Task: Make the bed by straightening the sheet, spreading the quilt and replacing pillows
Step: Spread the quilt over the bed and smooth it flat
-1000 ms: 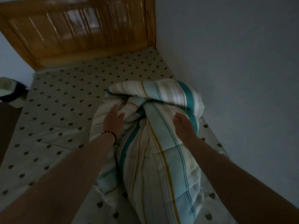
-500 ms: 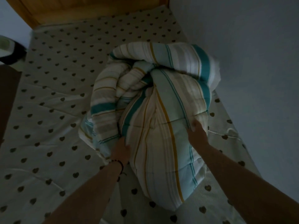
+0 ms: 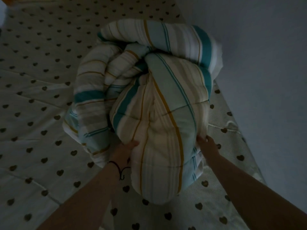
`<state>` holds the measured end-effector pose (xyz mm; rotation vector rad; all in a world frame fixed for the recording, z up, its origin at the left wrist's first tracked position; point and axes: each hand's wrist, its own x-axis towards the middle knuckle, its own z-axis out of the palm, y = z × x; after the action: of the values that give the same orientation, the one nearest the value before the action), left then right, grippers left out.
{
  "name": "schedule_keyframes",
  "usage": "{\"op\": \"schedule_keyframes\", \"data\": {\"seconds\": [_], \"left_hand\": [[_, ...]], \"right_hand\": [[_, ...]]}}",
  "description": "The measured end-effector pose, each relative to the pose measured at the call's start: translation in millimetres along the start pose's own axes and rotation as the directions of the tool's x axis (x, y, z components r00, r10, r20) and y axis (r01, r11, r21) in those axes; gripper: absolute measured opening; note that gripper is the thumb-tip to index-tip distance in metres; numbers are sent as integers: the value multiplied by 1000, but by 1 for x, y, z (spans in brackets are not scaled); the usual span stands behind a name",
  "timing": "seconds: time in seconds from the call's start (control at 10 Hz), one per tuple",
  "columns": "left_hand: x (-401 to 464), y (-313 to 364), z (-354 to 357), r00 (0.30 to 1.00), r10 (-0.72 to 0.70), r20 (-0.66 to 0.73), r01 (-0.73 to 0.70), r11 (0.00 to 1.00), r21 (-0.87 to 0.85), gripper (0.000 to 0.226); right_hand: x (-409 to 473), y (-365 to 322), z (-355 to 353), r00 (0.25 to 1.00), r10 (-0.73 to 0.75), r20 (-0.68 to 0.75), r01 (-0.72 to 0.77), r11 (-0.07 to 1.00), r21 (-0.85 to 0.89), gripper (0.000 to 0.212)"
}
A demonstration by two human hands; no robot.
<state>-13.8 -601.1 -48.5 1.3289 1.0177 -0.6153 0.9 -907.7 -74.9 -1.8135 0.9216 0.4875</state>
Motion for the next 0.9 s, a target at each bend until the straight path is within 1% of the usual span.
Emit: {"op": "schedule_keyframes", "data": {"seconds": [0.1, 0.2, 0.3, 0.4, 0.5, 0.6, 0.7, 0.8, 0.9], "left_hand": [[-23, 27, -12, 996, 85, 7, -83, 982, -172, 64], [-50, 54, -21, 984, 177, -8, -173, 951, -257, 29], [-76, 72, -36, 962, 264, -66, -271, 904, -330, 28], [-97, 85, -57, 954, 288, -81, -297, 875, -383, 52], [-116, 90, -72, 951, 295, -96, -305, 837, -454, 60], [-152, 99, -75, 941, 328, -80, -321, 795, -515, 42], [-206, 115, -83, 872, 489, 22, -410, 754, -514, 33], [-249, 133, -93, 761, 647, 35, -585, 709, -393, 32], [-249, 151, -121, 776, 630, 15, -581, 724, -373, 31]], "right_hand": [[-16, -6, 6, 999, -34, 33, 31, 996, 86, 56], [-36, -19, 15, 989, -97, 110, 86, 990, 109, 64], [-55, -30, 28, 954, -171, 246, 126, 974, 191, 79], [-100, -44, 38, 908, -292, 300, 241, 951, 195, 80], [-133, -27, 48, 812, -377, 447, 435, 900, -32, 111], [-164, 4, 70, 736, -451, 505, 667, 609, -429, 145], [-198, 17, 102, 821, -491, 292, 564, 615, -552, 147], [-209, 2, 115, 841, -539, 41, 526, 799, -290, 89], [-228, -40, 95, 822, -544, -169, 560, 826, 63, 29]]}}
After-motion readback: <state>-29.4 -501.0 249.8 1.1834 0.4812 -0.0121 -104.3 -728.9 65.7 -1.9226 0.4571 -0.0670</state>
